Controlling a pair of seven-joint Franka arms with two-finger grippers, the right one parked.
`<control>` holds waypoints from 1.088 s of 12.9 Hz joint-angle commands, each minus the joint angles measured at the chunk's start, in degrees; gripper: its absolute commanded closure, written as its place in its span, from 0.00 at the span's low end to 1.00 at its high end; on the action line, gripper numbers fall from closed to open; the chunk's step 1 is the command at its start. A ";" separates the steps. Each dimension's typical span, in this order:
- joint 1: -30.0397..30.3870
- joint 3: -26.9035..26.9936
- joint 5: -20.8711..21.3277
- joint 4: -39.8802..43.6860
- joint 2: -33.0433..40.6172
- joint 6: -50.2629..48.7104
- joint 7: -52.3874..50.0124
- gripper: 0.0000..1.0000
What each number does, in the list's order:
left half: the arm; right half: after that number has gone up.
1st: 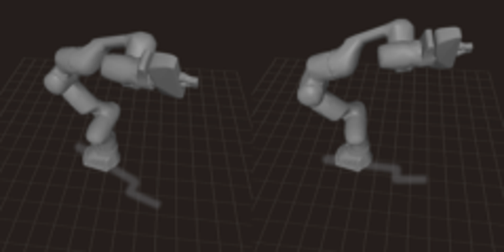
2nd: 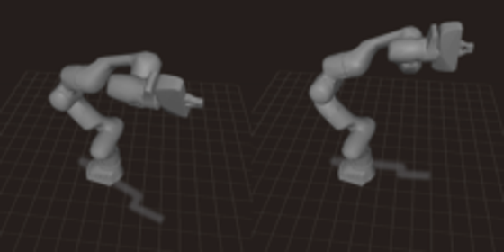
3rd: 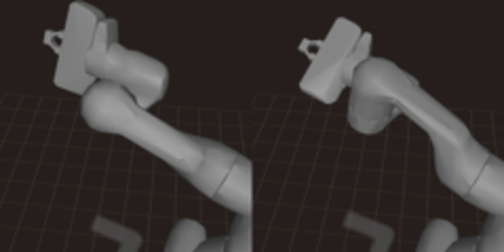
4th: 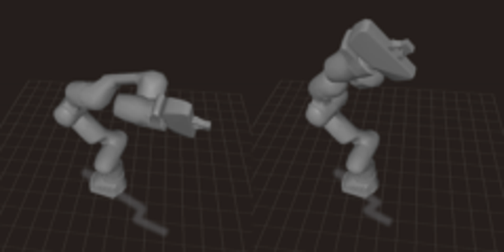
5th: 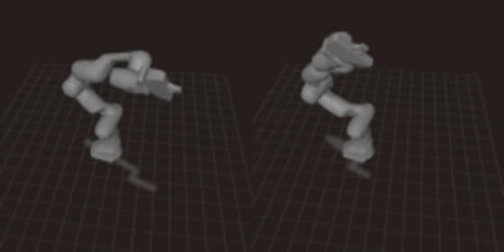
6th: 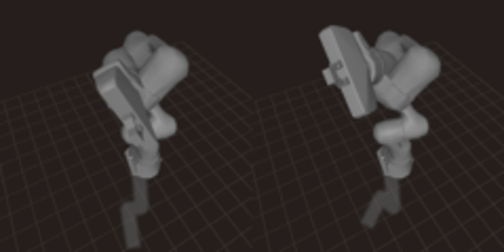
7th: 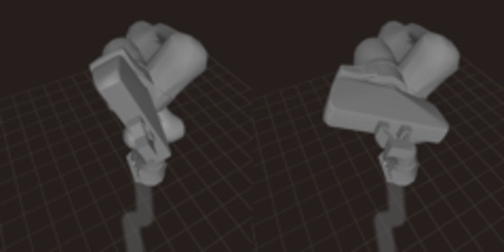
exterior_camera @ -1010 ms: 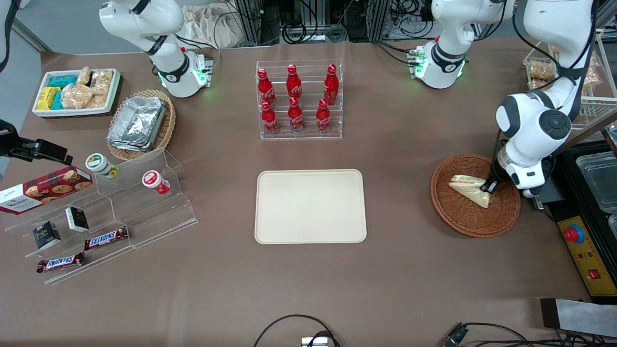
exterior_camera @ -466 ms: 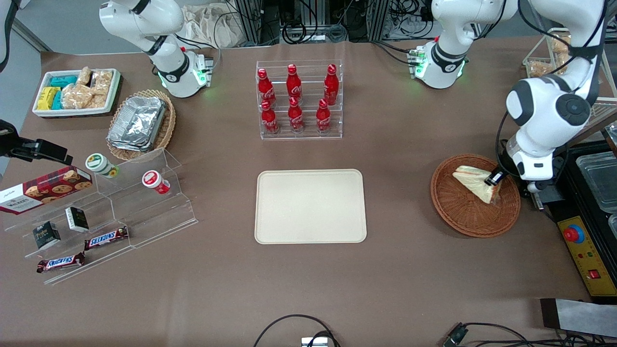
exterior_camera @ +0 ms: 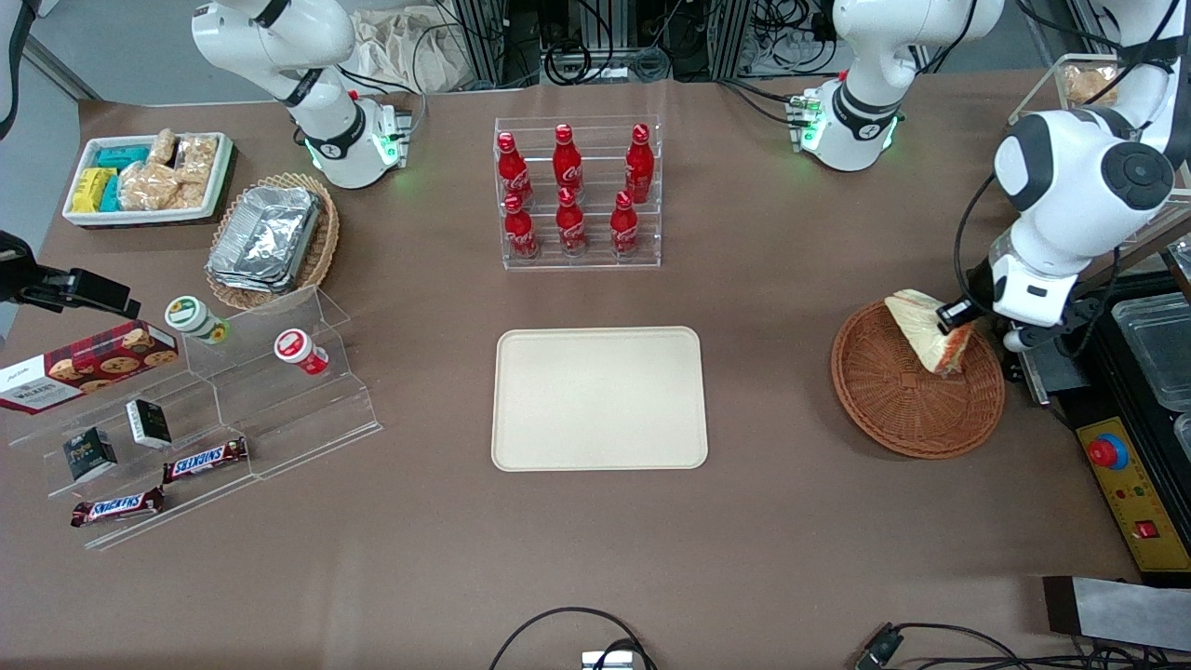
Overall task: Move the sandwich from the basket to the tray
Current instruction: 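Lift the sandwich out of the basket with the left gripper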
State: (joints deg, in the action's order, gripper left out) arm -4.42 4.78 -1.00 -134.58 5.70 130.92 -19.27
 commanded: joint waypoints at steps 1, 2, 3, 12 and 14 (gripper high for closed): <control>-0.42 -3.45 0.65 0.20 3.08 -3.56 4.32 0.87; -0.42 -5.72 0.65 0.20 3.44 -4.26 4.59 0.86; -0.42 -8.18 0.82 0.29 3.79 -4.96 4.68 0.86; -0.50 -25.51 3.82 5.28 1.08 -6.99 0.12 0.86; -0.50 -28.94 3.99 10.28 -3.91 -7.17 -5.48 0.87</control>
State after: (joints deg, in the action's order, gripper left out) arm -4.96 -21.63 1.90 -130.53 7.32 125.60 -20.05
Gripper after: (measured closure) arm 0.846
